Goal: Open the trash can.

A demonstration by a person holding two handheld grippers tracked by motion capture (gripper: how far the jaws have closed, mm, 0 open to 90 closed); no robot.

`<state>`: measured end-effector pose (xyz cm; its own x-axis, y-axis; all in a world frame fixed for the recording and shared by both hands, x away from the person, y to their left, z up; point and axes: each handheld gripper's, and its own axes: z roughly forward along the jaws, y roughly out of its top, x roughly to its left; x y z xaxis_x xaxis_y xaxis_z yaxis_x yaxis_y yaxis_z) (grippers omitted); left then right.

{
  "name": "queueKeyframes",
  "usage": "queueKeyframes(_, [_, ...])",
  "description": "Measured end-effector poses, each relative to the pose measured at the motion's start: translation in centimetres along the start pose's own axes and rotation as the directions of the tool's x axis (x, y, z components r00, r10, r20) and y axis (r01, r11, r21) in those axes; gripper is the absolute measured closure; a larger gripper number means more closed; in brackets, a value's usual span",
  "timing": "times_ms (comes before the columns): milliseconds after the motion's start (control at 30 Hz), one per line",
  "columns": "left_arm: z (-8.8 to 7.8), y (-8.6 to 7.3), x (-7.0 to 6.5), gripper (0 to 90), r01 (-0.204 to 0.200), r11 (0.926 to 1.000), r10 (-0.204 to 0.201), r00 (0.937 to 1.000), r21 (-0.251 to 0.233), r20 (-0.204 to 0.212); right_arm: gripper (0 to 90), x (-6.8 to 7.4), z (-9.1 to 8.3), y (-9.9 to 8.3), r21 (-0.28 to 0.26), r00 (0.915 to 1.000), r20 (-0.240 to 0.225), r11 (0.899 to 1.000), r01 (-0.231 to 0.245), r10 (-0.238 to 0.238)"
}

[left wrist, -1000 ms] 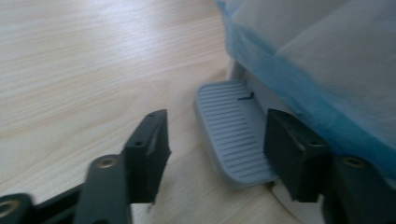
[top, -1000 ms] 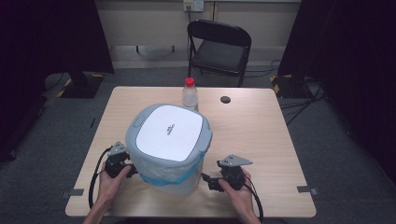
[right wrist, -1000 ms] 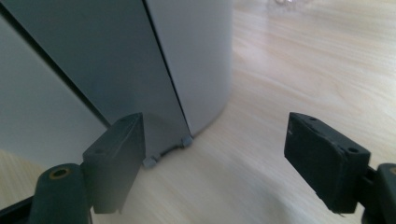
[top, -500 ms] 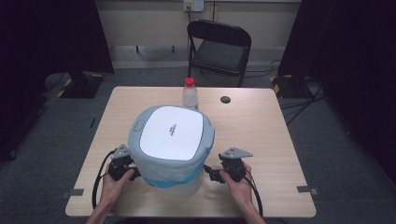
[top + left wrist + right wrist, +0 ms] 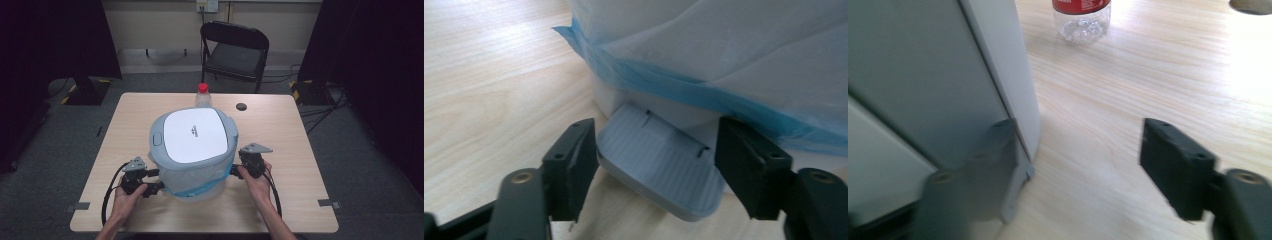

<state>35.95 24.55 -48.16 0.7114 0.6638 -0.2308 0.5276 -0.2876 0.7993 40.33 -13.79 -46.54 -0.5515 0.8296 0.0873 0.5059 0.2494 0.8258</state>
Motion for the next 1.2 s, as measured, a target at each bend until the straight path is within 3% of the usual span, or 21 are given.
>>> queueKeyframes(133, [-0.7, -0.1, 0.6, 36.5, -0.011, 0.9999, 0.011, 0.9981, 0.007, -0.060, 27.7, -0.2, -1.6, -0.7, 0.014, 1.0000, -0.001, 1.000, -0.001, 0.001])
queueKeyframes(167, [-1.3, -0.3, 1.4, 38.5, 0.021, 0.9998, -0.021, 0.9975, -0.007, -0.067, 28.0, -0.2, -2.5, -1.3, 0.021, 0.9996, -0.024, 1.000, -0.013, 0.014])
queueKeyframes(233, [-1.4, -0.4, 2.1, 39.7, 0.033, 0.9994, -0.034, 0.9910, -0.005, -0.130, 28.0, 0.1, -3.2, -2.1, 0.035, 0.9998, -0.021, 0.999, -0.002, 0.003])
queueKeyframes(300, [-1.2, -0.4, 2.6, 40.2, 0.049, 0.9988, -0.049, 0.9892, -0.005, -0.138, 28.1, 0.5, -3.8, -2.9, 0.041, 0.9992, -0.038, 0.999, -0.009, 0.011])
queueKeyframes(333, [-0.7, -0.1, 3.5, 40.2, 0.060, 0.9982, -0.057, 0.9788, 0.006, -0.197, 28.0, 0.8, -3.9, -3.3, 0.043, 0.9985, -0.051, 0.999, -0.017, 0.019])
queueKeyframes(433, [0.0, 0.3, 4.5, 39.8, 0.089, 0.9960, -0.088, 0.9730, -0.003, -0.214, 27.5, 1.3, -4.0, -3.9, 0.046, 0.9981, -0.060, 0.999, -0.006, 0.009])
queueKeyframes(467, [0.4, 0.6, 4.7, 38.1, 0.089, 0.9960, -0.084, 0.9730, 0.011, -0.215, 27.1, 1.7, -4.0, -4.2, 0.049, 0.9976, -0.068, 0.999, -0.002, 0.005])
queueKeyframes(500, [0.7, 1.0, 4.7, 37.8, 0.059, 0.9971, -0.047, 0.9733, 0.048, -0.225, 27.0, 2.1, -4.1, -4.3, 0.047, 0.9968, -0.080, 0.999, 0.002, 0.002])
queueKeyframes(533, [1.1, 1.3, 4.7, 38.7, 0.052, 0.9967, -0.036, 0.9706, 0.062, -0.238, 27.2, 2.4, -4.1, -4.3, 0.044, 0.9957, -0.092, 0.999, 0.015, -0.011])
queueKeyframes(567, [1.2, 1.5, 4.8, 38.6, 0.047, 0.9971, -0.032, 0.9736, 0.059, -0.226, 28.4, 2.7, -4.2, -4.3, 0.046, 0.9960, -0.089, 0.999, 0.012, -0.008])
queueKeyframes(633, [1.6, 1.8, 4.8, 42.7, 0.060, 0.9968, -0.046, 0.9711, 0.053, -0.234, 28.7, 2.9, -4.3, -4.2, 0.045, 0.9968, -0.078, 0.999, 0.017, -0.013])
queueKeyframes(700, [2.1, 2.0, 4.5, 43.3, 0.061, 0.9971, -0.050, 0.9764, 0.046, -0.210, 28.2, 2.6, -4.3, -4.2, 0.039, 0.9958, -0.092, 0.999, 0.000, 0.004])
queueKeyframes(733, [2.7, 2.1, 4.2, 43.5, 0.032, 0.9970, -0.020, 0.9846, 0.070, -0.174, 28.5, 2.5, -4.3, -4.1, 0.040, 0.9953, -0.096, 0.999, -0.001, 0.005])
queueKeyframes(767, [2.7, 2.1, 4.2, 44.2, 0.032, 0.9970, -0.020, 0.9846, 0.070, -0.174, 28.5, 2.5, -4.3, -4.1, 0.040, 0.9953, -0.096, 0.999, -0.001, 0.005])
queueKeyframes(800, [2.8, 2.1, 3.9, 51.2, 0.039, 0.9976, -0.030, 0.9887, 0.056, -0.147, 28.6, 2.6, -4.3, -4.1, 0.038, 0.9960, -0.089, 0.999, 0.016, -0.012])
queueKeyframes(833, [2.8, 2.2, 3.6, 51.8, 0.025, 0.9979, -0.015, 0.9864, 0.059, -0.164, 28.3, 2.5, -4.3, -4.1, 0.036, 0.9956, -0.092, 0.999, 0.020, -0.016])
queueKeyframes(933, [2.8, 1.9, 3.6, 53.4, 0.033, 0.9978, -0.024, 0.9880, 0.057, -0.153, 27.6, 2.3, -4.2, -4.0, 0.043, 0.9941, -0.108, 0.999, -0.002, 0.006])
queueKeyframes(1000, [2.7, 1.6, 3.5, 57.7, 0.055, 0.9976, -0.050, 0.9898, 0.040, -0.134, 27.2, 2.1, -4.0, -4.0, 0.041, 0.9939, -0.110, 0.999, 0.004, 0.001])
queueKeyframes(1067, [2.7, 1.4, 3.1, 71.3, 0.075, 0.9970, -0.073, 0.9911, 0.019, -0.112, 27.2, 1.9, -3.9, -3.8, 0.043, 0.9942, -0.108, 0.999, 0.002, 0.003])
queueKeyframes(1100, [2.7, 1.3, 3.1, 73.3, 0.095, 0.9952, -0.093, 0.9907, 0.022, -0.100, 26.9, 1.7, -3.7, -3.7, 0.043, 0.9944, -0.106, 0.999, 0.002, 0.002])
queueKeyframes(1200, [2.6, 1.1, 3.0, 74.2, 0.095, 0.9952, -0.093, 0.9916, 0.020, -0.090, 27.5, 1.3, -3.4, -3.5, 0.043, 0.9966, -0.082, 0.999, 0.017, -0.013])
